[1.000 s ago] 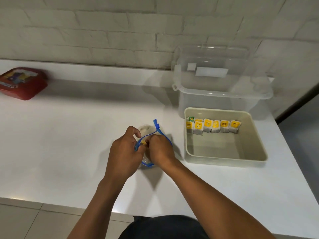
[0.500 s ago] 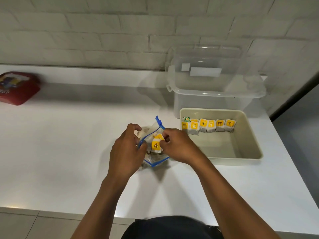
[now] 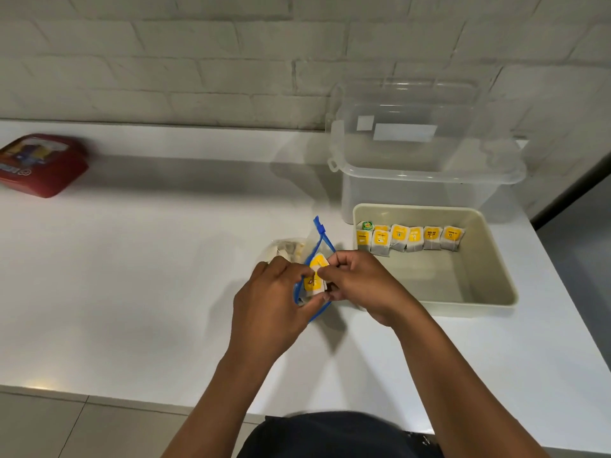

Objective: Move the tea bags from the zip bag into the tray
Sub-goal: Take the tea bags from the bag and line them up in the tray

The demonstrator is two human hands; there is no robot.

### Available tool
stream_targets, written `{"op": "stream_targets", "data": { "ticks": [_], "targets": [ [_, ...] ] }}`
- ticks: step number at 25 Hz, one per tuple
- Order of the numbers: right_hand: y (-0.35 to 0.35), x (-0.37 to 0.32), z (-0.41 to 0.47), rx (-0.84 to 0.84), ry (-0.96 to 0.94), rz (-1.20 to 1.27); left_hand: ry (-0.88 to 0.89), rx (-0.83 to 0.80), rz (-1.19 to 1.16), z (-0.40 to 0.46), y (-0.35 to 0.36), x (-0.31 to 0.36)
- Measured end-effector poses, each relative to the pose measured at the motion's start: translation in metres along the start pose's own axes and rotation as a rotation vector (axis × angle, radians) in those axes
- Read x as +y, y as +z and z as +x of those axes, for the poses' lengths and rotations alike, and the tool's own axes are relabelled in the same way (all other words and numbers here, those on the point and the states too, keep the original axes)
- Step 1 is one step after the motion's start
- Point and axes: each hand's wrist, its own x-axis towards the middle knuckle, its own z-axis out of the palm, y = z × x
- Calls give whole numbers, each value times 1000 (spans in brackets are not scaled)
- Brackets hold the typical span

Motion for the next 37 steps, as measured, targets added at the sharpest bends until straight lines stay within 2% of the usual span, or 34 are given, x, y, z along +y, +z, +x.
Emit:
{"op": "stream_targets", "data": {
  "ticks": [5, 9, 12, 15, 19, 24, 28, 33, 37],
  "targets": [
    [1, -1, 0, -12, 2, 137, -22, 51, 37, 5, 5, -10],
    [1, 2, 1, -37, 9, 226, -9, 6, -77, 3, 6, -14],
    [4, 2, -1, -75, -1, 225, -50, -12, -69, 3, 7, -18],
    [12, 4, 1, -56, -36, 111, -94, -40, -105, 4, 8, -22],
    [16, 9, 6, 21, -72, 10, -38, -117, -218, 7, 6, -26],
    [22, 11, 7, 10, -73, -60, -13, -142, -132, 17, 9, -32],
    [21, 10, 8, -2, -105, -150, 83, -138, -74, 23, 8, -37],
    [19, 7, 8, 6, -198, -540, 154, -244, -5, 30, 4, -36],
    [11, -1, 4, 120, -237, -637, 144, -255, -157, 31, -6, -40]
  ]
}}
